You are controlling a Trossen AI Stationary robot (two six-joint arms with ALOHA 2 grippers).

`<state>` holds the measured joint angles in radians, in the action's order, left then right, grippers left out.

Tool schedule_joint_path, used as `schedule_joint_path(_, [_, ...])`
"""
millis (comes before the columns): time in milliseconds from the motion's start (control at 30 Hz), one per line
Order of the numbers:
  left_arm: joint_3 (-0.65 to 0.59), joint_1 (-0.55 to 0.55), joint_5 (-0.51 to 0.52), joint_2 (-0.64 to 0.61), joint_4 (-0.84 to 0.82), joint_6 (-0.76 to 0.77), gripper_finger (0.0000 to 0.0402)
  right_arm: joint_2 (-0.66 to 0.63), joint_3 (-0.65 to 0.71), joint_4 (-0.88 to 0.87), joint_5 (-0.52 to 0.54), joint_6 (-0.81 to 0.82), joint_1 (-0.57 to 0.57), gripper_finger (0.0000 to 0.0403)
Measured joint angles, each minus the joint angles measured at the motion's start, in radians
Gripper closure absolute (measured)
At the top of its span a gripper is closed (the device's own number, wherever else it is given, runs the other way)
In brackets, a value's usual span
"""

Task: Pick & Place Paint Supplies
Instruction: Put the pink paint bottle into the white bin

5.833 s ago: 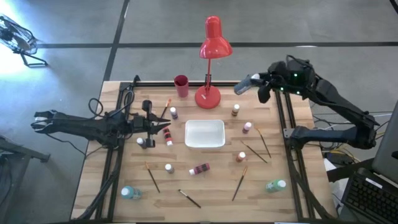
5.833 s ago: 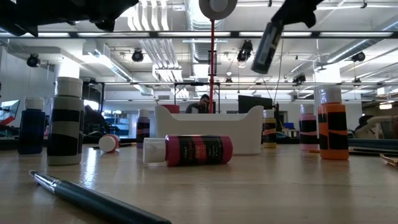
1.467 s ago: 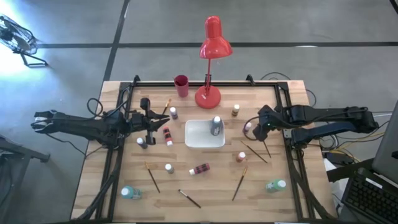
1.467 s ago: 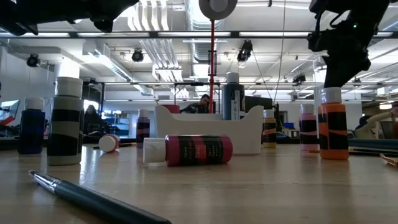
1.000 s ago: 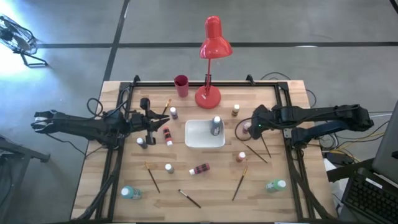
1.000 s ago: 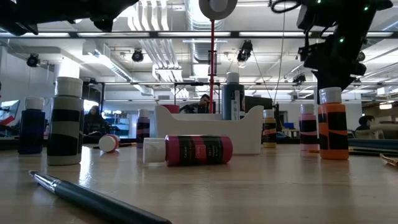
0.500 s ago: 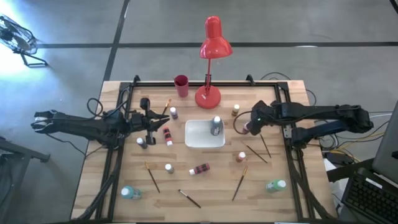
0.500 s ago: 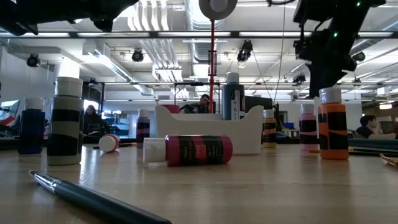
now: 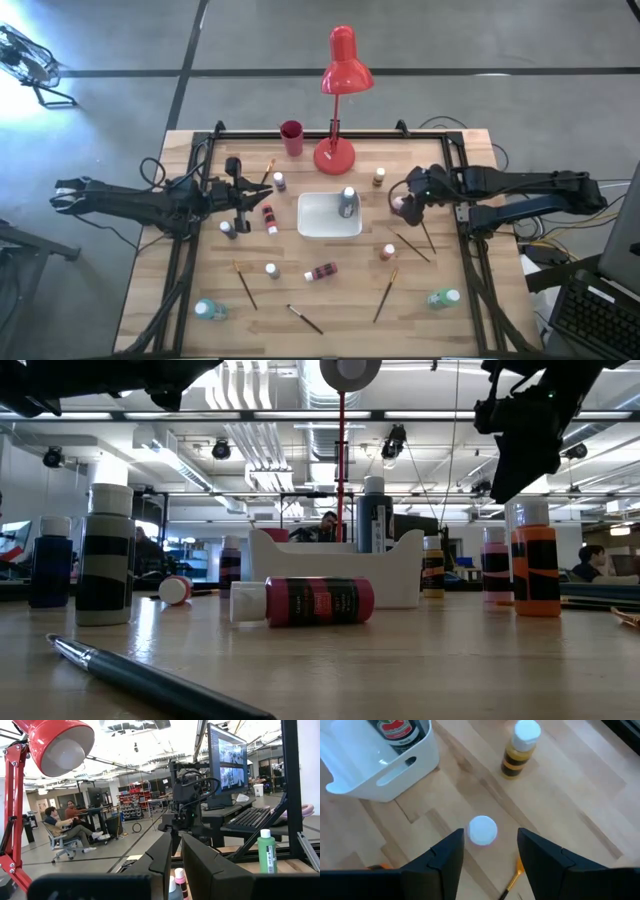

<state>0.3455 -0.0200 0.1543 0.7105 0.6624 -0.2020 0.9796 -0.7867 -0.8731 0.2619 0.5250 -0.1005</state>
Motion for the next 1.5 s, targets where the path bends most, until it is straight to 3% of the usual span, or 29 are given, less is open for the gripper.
schedule_joint_path(300, [0.0, 0.0, 0.0, 0.0, -0.001, 0.0, 0.0351, 0.074, 0.006, 0.05, 0.007, -0.006, 0.0, 0.0178])
schedule_joint_path(667, [0.0, -0.001, 0.0, 0.0, -0.006, 0.006, 0.0351, 0.182, 0.007, 0.078, 0.018, 0.06, -0.014, 0.016])
schedule_joint_path(1500, [0.0, 0.0, 0.0, 0.0, -0.005, 0.008, 0.0351, 0.246, 0.013, 0.065, -0.001, 0.058, -0.016, 0.0236])
